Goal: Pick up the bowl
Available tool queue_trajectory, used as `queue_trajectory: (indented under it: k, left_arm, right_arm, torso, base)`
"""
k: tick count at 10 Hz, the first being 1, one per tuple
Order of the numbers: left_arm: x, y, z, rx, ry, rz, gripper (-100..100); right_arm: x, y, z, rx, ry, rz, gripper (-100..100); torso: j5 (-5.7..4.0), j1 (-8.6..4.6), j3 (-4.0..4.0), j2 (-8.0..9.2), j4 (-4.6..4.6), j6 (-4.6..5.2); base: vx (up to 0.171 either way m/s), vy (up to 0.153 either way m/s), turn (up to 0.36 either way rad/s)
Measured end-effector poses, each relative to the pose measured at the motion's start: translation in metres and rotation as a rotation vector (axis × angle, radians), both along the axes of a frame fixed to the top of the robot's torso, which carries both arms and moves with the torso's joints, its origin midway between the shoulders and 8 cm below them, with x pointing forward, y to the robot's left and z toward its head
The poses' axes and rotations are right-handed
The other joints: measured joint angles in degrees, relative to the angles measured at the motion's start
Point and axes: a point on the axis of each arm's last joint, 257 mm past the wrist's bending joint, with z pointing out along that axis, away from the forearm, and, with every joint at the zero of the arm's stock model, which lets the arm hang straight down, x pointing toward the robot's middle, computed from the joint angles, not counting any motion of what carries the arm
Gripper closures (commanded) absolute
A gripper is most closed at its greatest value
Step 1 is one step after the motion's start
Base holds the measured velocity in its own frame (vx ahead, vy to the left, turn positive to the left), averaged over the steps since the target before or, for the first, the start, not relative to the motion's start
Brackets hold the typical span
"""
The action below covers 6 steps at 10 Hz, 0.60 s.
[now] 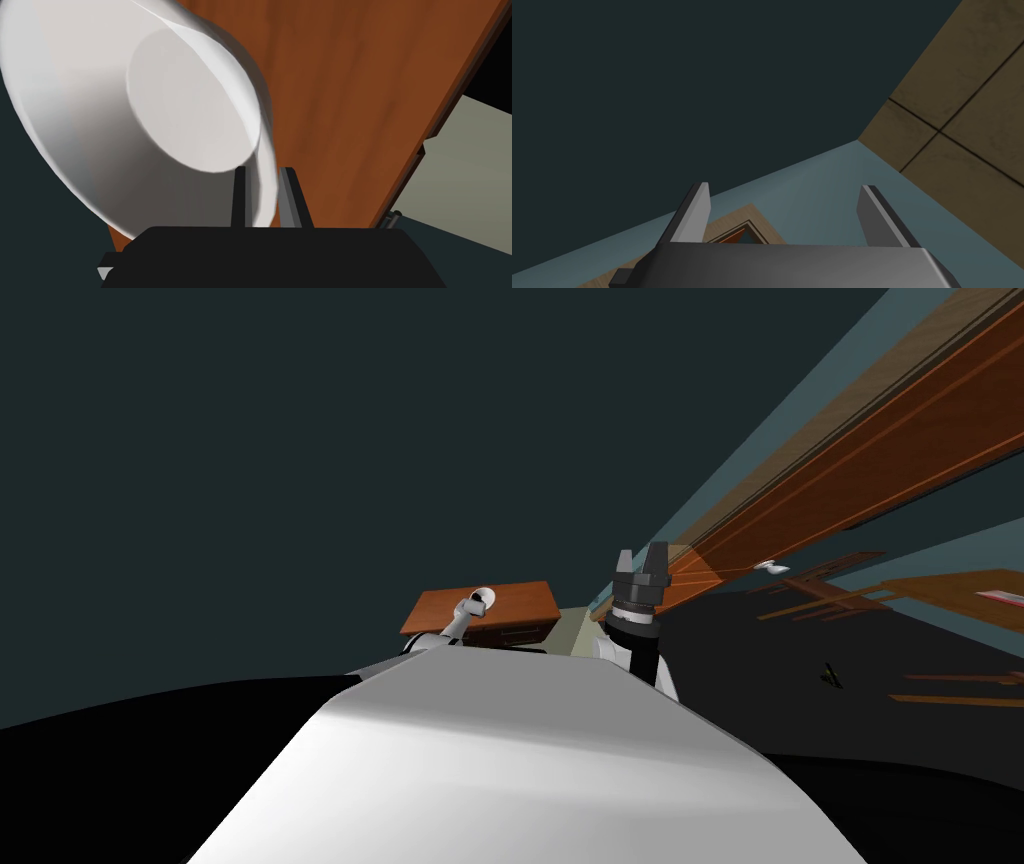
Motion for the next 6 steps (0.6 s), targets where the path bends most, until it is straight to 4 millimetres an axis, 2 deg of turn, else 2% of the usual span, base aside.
queue_trajectory:
  k: [1,2,5,6]
  left_arm:
    - [0.000,0.000,0.000,0.000,0.000,0.000,0]
    - [0.000,0.000,0.000,0.000,0.001,0.000,100]
    - [0.015,-0.005,0.018,0.003,-0.009,-0.019,100]
    - [0.015,-0.005,0.019,0.004,-0.007,-0.021,0]
  right_arm:
    - [0.000,0.000,0.000,0.000,0.000,0.000,0]
    - [0.000,0.000,0.000,0.000,0.000,0.000,0]
    - [0.000,0.000,0.000,0.000,0.000,0.000,0]
    - [0.000,0.000,0.000,0.000,0.000,0.000,0]
  torso:
    - [-0.01,0.00,0.00,0.00,0.01,0.00]
    - [-0.01,-0.01,0.00,0.00,0.01,0.00]
    - [-0.04,-0.10,0.19,0.30,0.10,-0.03]
    - [-0.03,-0.07,0.16,0.22,0.09,-0.05]
  base:
    - [0.000,0.000,0.000]
    - [-0.034,-0.005,0.031]
    - [-0.053,-0.013,0.035]
    - [-0.006,-0.002,-0.002]
